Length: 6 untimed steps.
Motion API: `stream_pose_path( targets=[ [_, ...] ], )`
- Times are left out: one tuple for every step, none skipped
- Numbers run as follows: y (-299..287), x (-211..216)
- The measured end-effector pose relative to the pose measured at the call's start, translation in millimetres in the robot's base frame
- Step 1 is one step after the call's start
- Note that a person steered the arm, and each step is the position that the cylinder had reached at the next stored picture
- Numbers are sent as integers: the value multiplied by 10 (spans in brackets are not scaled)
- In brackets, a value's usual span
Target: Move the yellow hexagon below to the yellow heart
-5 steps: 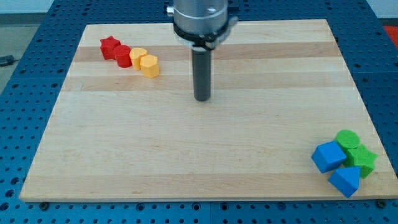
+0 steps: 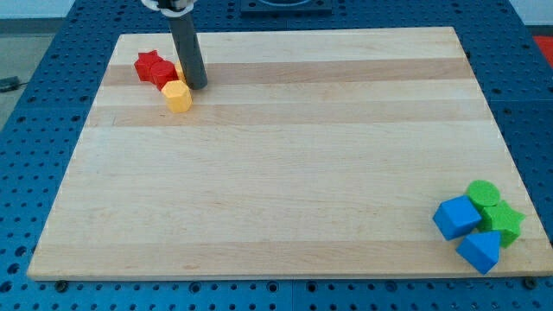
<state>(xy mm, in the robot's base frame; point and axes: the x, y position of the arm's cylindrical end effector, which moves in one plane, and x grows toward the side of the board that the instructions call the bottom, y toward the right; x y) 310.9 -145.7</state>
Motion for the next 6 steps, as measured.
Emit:
stream_pose_path(
  targets=[
    [-116, -221],
    [-238, -434],
    [-397, -715],
    [-565, -940],
    [-253, -591],
    [327, -12]
  ],
)
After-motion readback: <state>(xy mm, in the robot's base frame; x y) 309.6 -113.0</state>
